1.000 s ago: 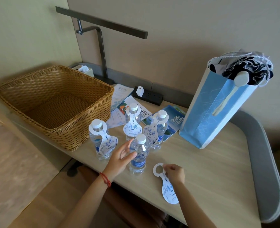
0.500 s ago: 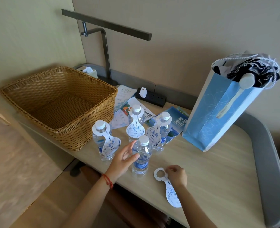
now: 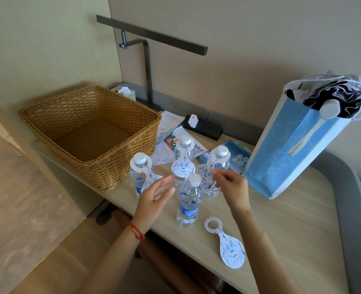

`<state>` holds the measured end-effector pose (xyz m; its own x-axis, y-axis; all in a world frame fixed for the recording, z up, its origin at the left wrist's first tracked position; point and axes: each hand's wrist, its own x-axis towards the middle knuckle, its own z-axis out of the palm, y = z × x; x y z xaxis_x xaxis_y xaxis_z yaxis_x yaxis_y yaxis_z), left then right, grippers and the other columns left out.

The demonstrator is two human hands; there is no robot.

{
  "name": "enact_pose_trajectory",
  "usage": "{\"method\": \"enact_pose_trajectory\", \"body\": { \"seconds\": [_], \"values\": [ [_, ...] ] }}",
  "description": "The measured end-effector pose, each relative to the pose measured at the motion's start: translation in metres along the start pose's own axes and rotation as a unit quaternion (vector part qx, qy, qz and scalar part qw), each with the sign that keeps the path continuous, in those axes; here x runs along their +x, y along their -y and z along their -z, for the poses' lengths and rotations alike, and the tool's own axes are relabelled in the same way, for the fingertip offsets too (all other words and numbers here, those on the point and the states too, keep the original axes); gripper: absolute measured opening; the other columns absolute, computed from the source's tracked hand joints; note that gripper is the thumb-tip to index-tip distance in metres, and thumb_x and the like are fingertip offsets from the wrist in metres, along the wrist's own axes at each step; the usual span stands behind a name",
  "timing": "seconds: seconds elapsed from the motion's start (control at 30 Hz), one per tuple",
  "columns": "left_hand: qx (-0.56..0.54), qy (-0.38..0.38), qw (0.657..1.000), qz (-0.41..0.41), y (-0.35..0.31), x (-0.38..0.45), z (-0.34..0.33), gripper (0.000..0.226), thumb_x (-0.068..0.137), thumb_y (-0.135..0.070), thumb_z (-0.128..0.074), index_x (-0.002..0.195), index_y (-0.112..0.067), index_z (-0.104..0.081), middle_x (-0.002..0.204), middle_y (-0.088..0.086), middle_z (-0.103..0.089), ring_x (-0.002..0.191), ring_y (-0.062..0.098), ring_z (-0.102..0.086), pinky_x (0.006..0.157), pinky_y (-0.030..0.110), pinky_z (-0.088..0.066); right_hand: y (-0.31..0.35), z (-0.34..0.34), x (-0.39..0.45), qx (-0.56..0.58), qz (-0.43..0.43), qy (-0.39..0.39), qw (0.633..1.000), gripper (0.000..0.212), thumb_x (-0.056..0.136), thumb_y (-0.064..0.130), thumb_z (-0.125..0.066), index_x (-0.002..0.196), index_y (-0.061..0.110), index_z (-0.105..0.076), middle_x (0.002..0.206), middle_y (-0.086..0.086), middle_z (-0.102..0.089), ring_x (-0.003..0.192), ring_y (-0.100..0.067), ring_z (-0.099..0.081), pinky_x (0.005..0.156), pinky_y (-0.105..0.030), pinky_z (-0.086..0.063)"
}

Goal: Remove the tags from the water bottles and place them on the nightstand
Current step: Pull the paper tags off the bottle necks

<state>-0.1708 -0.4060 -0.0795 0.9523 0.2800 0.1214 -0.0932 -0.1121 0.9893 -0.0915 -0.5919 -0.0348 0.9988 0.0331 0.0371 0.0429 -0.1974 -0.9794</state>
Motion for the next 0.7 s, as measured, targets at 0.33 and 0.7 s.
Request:
{"method": "enact_pose_trajectory", "body": {
  "seconds": [0.33,0.7],
  "values": [
    [0.008,-0.163,0.985,-0.049,-0.018,0.002,0.06,0.018,0.085,-0.01,-0.06,0.102,-0.014,-0.066,0.1,-0.01,-0.067,0.092,-0.01,-0.06,0.072,0.001,-0.043,0.077,-0.049,0.014,-0.003,0.094,0.13,0.987,0.005,0.084,0.015,-0.065,0.081,0.015,-0.069,0.072,0.008,-0.066,0.049,0.004,-0.056,0.05,-0.008,-0.045],
    [0.043,-0.136,0.989,0.03,0.014,0.037,0.091,0.036,0.081,-0.017,-0.067,0.115,-0.021,-0.059,0.113,-0.01,-0.059,0.105,0.001,-0.054,0.073,0.002,-0.042,0.054,-0.136,0.036,-0.067,0.023,0.161,0.984,0.015,0.084,0.02,-0.064,0.082,0.006,-0.071,0.066,0.004,-0.064,0.048,0.0,-0.056,0.053,-0.012,-0.046]
  ]
}}
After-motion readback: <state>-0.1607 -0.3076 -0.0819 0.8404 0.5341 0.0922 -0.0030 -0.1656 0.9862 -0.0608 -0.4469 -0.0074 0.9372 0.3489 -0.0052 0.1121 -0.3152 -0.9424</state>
